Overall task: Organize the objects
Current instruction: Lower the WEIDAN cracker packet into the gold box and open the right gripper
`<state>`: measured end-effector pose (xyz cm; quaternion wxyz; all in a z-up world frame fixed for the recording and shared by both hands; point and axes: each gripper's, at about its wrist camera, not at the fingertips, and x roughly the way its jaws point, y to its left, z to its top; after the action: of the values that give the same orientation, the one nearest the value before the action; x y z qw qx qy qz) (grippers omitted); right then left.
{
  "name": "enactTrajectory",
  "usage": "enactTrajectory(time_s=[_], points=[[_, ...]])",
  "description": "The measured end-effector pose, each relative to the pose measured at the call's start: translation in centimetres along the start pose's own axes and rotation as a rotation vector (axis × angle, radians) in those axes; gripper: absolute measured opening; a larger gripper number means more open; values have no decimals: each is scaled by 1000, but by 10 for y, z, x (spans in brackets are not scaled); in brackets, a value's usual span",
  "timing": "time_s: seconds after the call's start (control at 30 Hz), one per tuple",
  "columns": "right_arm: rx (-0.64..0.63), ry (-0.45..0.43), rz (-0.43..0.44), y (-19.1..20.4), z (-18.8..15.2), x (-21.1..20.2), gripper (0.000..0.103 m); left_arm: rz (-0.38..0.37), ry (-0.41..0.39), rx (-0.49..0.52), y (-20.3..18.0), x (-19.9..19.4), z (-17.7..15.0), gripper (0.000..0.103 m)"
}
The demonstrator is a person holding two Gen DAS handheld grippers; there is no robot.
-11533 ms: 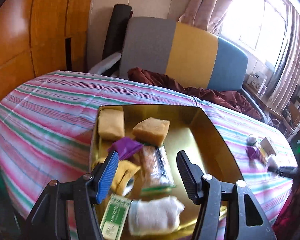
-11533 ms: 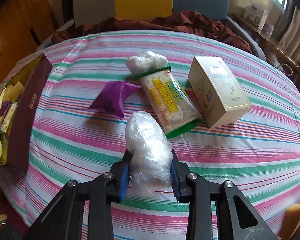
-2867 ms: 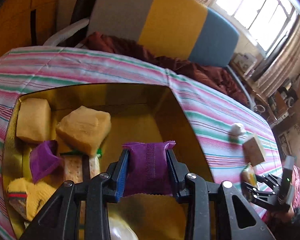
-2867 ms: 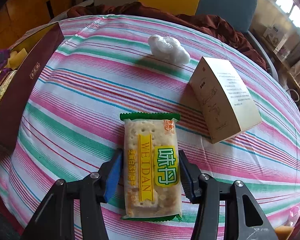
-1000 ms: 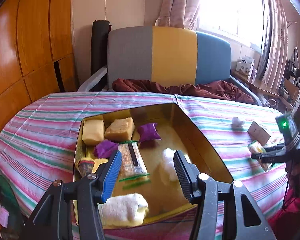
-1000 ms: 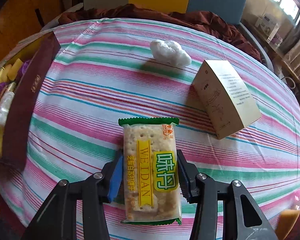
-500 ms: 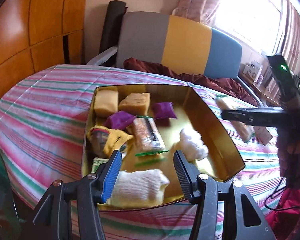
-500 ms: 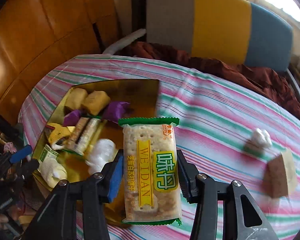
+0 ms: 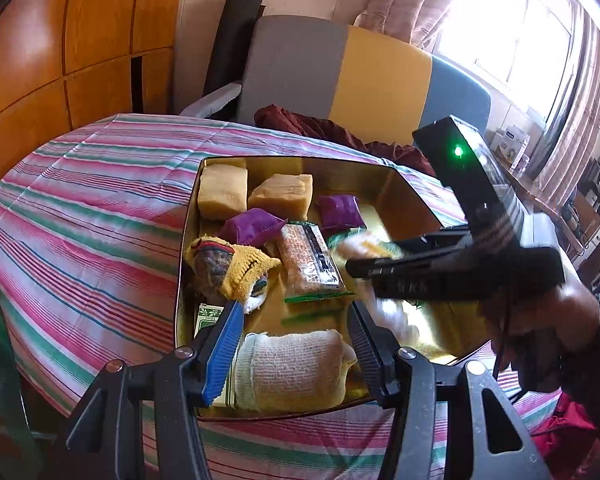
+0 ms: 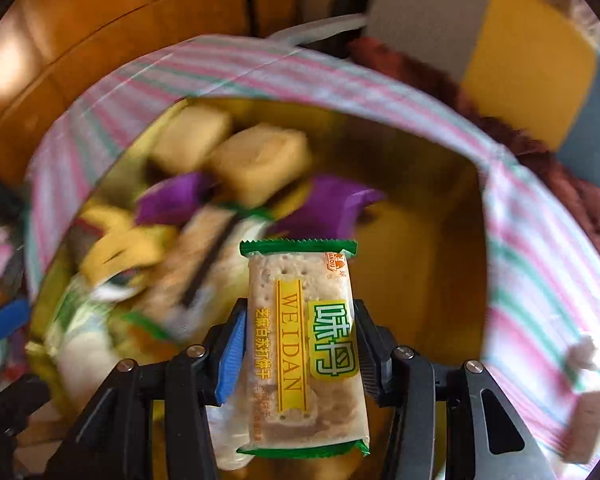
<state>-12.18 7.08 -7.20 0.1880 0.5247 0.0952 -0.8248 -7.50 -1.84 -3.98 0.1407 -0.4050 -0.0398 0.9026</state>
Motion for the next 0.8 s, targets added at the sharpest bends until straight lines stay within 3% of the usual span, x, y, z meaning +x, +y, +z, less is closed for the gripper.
enactTrajectory(time_s=[0.07,0.17,0.53,0.8], points=[[15,5,5,0,-3,3,53,7,6,1,-1,1,-1,54],[67,-5,14,-9,-7,1,70,13,8,5,-3,2,-2,54],[102,-121,-1,-16,-24,-42,74,36,-18,30,-9,-8,-3,55],[132,-204,-35,-30,-59,-85,79,28,-44,70,-20,-20,-1,55]])
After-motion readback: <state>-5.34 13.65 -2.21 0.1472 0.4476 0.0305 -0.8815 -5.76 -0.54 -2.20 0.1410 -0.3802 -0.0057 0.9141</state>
